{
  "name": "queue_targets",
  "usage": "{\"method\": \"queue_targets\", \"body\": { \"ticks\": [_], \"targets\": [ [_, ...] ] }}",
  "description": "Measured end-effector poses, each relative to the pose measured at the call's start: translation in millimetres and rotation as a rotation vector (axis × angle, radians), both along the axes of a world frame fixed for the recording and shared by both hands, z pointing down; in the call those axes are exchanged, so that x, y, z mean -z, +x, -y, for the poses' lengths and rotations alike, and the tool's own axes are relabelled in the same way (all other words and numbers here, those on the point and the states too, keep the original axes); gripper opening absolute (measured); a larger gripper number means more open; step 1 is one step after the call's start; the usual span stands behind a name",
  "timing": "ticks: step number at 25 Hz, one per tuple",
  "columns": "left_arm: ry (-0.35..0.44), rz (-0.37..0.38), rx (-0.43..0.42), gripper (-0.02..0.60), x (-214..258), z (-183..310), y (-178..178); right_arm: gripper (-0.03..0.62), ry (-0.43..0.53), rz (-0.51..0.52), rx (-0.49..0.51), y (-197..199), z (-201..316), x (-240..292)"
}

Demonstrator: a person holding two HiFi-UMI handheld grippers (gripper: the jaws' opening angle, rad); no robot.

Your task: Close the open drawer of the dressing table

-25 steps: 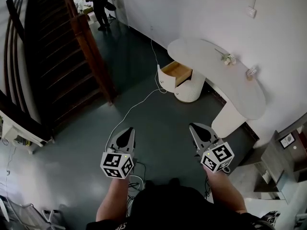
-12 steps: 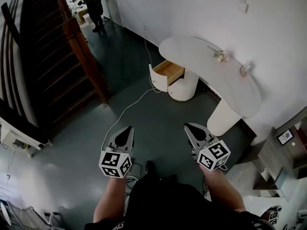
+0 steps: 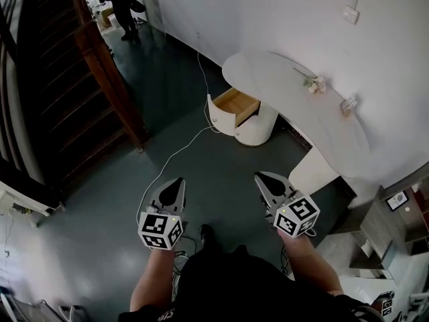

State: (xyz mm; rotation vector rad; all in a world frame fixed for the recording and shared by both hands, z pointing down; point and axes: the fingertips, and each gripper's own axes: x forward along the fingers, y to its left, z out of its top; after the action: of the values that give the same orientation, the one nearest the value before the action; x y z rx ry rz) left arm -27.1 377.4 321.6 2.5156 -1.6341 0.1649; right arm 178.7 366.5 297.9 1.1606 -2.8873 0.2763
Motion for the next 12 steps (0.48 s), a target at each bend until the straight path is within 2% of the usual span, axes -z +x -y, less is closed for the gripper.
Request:
{"method": "queue_targets", "body": {
  "ticks": [6,12],
  "targets": [
    [-0.014,-0.014,-0.017,0.000,-2,88,-52,0.006,-0.032,-0.027,0.021,-61,80,-7],
    [-0.031,-0.048,-0.010,0.000,-11,149,-111,0.006,-0.062,-0.070,0.014,-108,139,-15]
  ]
}}
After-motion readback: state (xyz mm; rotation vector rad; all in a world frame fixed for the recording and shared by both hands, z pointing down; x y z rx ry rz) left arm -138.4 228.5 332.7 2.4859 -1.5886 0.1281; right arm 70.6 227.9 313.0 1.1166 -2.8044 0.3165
